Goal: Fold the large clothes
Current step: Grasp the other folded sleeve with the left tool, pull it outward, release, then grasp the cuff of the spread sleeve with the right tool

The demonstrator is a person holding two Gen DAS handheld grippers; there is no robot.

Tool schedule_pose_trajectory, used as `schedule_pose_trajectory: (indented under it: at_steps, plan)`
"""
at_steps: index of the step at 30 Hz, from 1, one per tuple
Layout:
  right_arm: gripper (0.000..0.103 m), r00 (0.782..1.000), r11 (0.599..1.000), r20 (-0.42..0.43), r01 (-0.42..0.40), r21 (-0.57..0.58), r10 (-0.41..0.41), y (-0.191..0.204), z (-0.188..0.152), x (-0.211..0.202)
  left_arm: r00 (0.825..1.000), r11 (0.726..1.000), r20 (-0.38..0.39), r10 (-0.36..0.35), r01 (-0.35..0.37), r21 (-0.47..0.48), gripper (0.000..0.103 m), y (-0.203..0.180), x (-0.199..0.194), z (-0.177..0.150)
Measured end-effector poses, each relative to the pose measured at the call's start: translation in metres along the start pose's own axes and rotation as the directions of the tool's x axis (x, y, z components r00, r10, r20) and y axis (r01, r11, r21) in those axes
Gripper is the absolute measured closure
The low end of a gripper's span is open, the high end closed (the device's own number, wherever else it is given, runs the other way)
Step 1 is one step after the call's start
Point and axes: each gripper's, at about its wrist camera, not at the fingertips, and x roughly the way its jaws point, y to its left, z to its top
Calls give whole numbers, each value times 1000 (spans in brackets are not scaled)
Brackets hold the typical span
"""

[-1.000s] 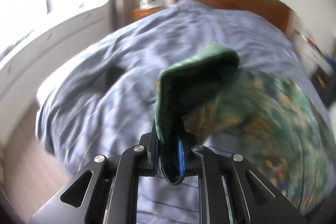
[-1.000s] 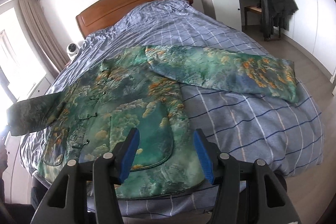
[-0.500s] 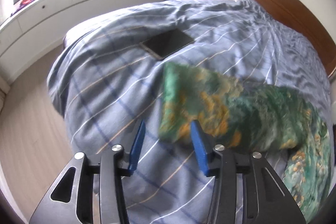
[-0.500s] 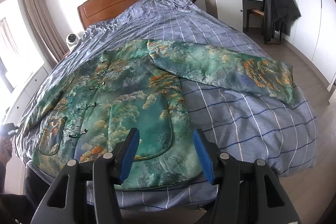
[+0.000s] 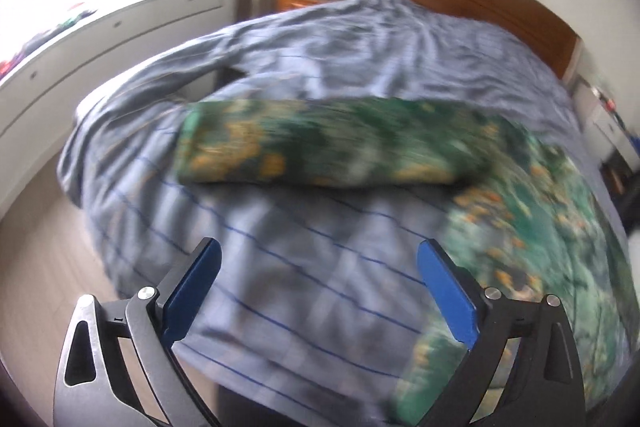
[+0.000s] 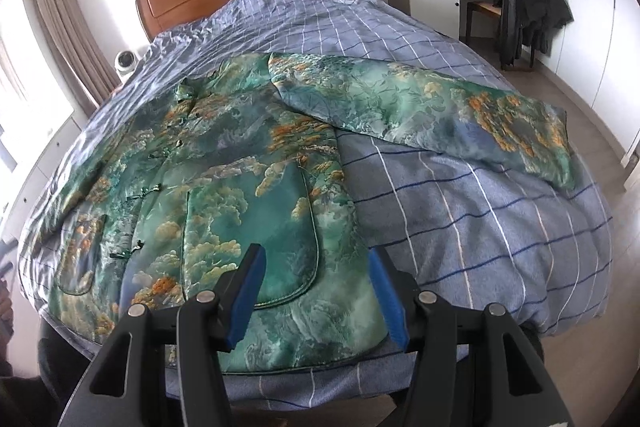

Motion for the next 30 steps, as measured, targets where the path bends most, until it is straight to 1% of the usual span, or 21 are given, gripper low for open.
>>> schedule_pose_trajectory:
  at_steps: [1, 2, 4, 6, 8, 10, 12, 14, 15, 18, 20, 23, 25, 30]
  plan:
    - [48, 1000, 1000, 1, 14, -15, -14, 2, 1, 0, 999, 999, -24, -23, 24, 42, 4, -20, 0, -3]
    - [44, 1000, 999, 2, 24, -26, -24, 4, 2, 0, 999, 997, -38, -38, 41, 68, 4, -32, 1, -5]
    - [41, 999, 998, 7, 46, -51, -46, 7, 2, 1, 996, 988, -59, -69, 76, 133, 3, -64, 2, -11]
    - [40, 998, 996, 5, 70, -62, -70, 9, 1, 4, 994, 977, -64, -83, 94, 191, 3, -91, 4, -18]
    - [35, 995, 994, 8, 96, -54, -96, 8, 2, 6, 992, 967, -70, -107, 121, 225, 2, -113, 6, -26]
    - [34, 995, 995, 26, 98, -29, -98, 6, 2, 5, 988, 960, -75, -134, 148, 239, 1, -129, 6, -33]
    - [33, 994, 995, 35, 100, -17, -99, 6, 1, 3, 983, 952, -69, -168, 180, 246, 0, -142, 3, -39]
    - [32, 994, 994, 38, 104, -20, -103, 7, -1, 2, 983, 941, -43, -177, 182, 285, 0, -157, -3, -45]
    - [32, 994, 994, 40, 105, -22, -104, 8, -2, 2, 984, 931, -26, -175, 174, 320, 0, -165, -7, -48]
    - [32, 994, 994, 42, 103, -42, -102, 11, -5, 3, 985, 904, 12, -171, 152, 399, 0, -180, -17, -56]
    - [32, 993, 992, 45, 111, -58, -108, 14, -5, 4, 986, 887, 55, -154, 114, 447, 0, -189, -25, -60]
    - [32, 993, 991, 55, 109, -73, -106, 17, -4, 3, 987, 868, 59, -152, 104, 486, 0, -197, -28, -64]
    - [32, 992, 991, 58, 113, -79, -108, 18, -3, 3, 987, 864, 45, -153, 112, 490, 0, -199, -29, -64]
    - [31, 991, 988, 58, 128, -87, -123, 18, -3, 1, 984, 872, 22, -178, 147, 466, 0, -197, -36, -65]
